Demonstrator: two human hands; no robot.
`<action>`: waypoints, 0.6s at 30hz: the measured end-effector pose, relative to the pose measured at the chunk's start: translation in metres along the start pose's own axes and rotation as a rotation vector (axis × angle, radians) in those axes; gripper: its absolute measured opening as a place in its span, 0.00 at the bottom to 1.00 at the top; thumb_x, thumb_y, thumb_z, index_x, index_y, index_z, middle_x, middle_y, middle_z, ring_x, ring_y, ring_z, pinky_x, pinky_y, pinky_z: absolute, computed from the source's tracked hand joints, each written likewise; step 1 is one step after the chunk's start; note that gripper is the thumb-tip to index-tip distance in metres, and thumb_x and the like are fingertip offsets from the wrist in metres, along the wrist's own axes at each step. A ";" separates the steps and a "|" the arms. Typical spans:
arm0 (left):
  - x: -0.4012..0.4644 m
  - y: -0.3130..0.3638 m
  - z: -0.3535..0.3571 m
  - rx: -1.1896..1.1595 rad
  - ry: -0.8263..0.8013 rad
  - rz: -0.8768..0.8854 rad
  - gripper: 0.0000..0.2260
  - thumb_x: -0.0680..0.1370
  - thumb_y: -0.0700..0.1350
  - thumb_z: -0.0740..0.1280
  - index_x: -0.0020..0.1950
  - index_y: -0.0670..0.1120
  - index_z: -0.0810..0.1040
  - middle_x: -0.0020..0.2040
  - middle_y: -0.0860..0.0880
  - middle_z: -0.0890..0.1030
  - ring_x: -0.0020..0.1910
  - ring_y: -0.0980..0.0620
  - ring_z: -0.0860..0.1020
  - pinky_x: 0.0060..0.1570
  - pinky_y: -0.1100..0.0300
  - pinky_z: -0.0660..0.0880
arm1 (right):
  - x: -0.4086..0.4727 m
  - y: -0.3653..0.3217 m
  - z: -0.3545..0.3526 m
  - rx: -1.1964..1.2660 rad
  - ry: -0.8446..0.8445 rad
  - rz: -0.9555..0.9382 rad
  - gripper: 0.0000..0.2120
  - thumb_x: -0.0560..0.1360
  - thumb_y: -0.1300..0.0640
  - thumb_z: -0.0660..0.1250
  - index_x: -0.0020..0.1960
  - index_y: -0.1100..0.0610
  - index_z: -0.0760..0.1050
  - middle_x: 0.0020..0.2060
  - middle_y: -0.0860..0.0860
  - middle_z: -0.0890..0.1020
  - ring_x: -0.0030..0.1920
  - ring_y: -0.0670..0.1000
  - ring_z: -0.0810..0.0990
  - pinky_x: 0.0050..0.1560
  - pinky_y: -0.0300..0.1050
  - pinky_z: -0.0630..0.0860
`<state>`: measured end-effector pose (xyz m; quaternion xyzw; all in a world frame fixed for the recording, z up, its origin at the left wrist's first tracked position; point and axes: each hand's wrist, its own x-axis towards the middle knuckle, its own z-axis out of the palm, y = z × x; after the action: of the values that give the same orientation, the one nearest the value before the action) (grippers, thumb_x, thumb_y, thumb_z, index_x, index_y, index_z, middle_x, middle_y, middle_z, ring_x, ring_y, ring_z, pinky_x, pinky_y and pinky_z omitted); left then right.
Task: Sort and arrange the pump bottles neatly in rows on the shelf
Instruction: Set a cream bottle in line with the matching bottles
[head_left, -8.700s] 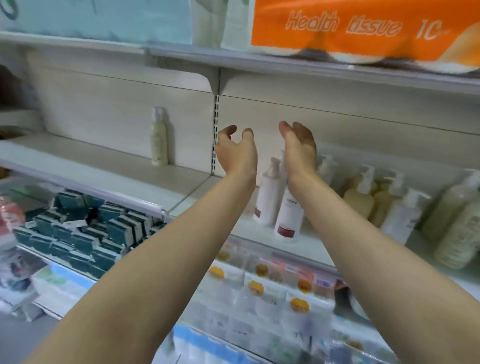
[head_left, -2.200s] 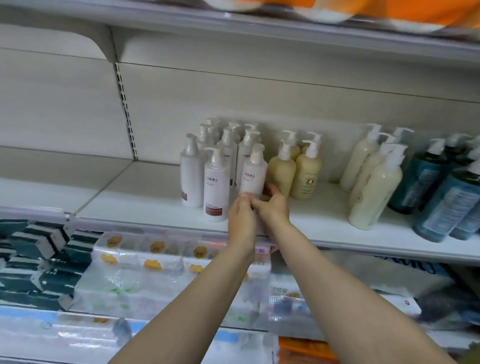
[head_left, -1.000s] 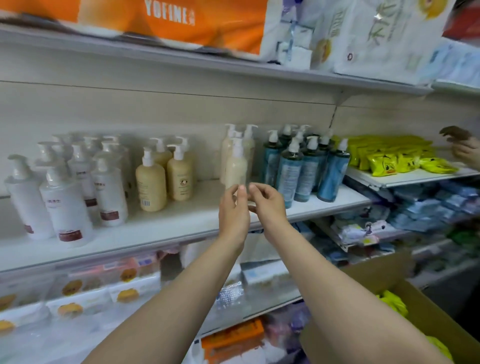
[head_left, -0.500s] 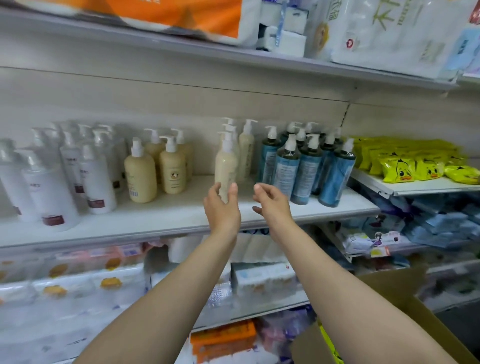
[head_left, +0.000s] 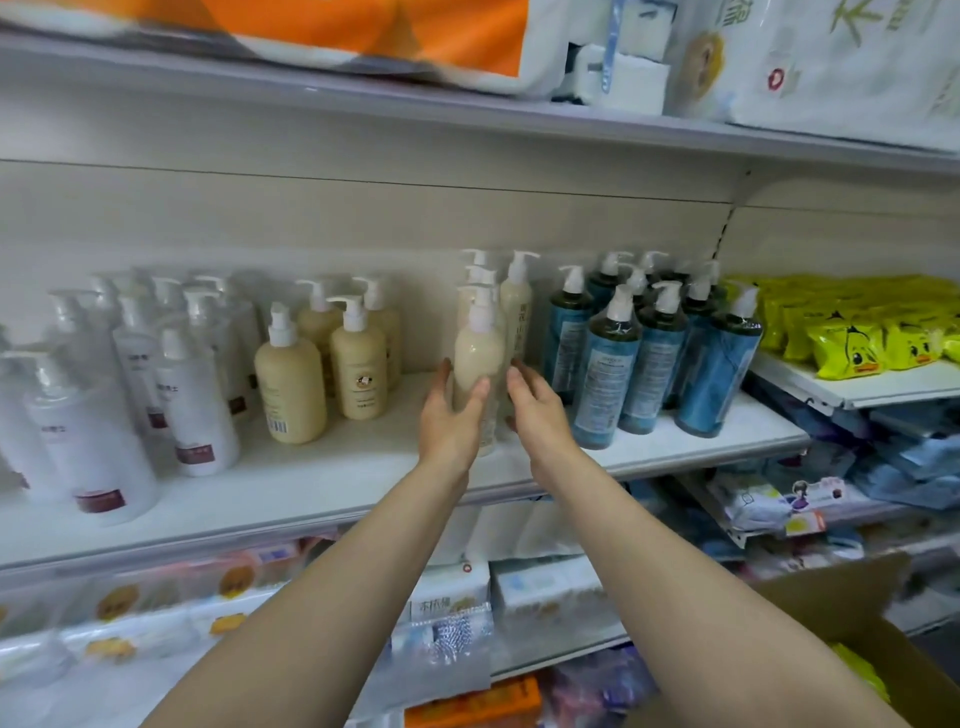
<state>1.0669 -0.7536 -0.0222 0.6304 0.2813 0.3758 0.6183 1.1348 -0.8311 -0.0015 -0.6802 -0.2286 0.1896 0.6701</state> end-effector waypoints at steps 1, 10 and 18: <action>0.002 -0.001 0.000 -0.008 -0.019 0.002 0.33 0.76 0.59 0.70 0.78 0.54 0.63 0.74 0.51 0.71 0.71 0.50 0.70 0.70 0.48 0.69 | 0.002 0.001 0.001 0.009 -0.003 0.003 0.23 0.84 0.48 0.59 0.77 0.50 0.65 0.73 0.50 0.72 0.71 0.51 0.72 0.73 0.54 0.69; 0.015 -0.001 -0.001 -0.064 -0.135 0.025 0.35 0.75 0.58 0.72 0.78 0.55 0.62 0.69 0.52 0.76 0.65 0.54 0.76 0.64 0.56 0.75 | 0.011 -0.002 0.010 0.058 0.023 0.023 0.22 0.85 0.46 0.56 0.76 0.51 0.68 0.71 0.50 0.75 0.65 0.48 0.74 0.67 0.45 0.70; 0.022 -0.010 0.001 -0.028 -0.149 -0.041 0.42 0.65 0.57 0.79 0.76 0.54 0.65 0.65 0.51 0.79 0.62 0.52 0.78 0.62 0.52 0.76 | 0.022 0.003 0.013 0.064 0.008 0.066 0.23 0.85 0.44 0.54 0.75 0.52 0.69 0.71 0.52 0.75 0.69 0.51 0.74 0.73 0.52 0.68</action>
<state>1.0812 -0.7359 -0.0292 0.6418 0.2421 0.3189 0.6540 1.1462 -0.8077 -0.0041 -0.6663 -0.1971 0.2164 0.6858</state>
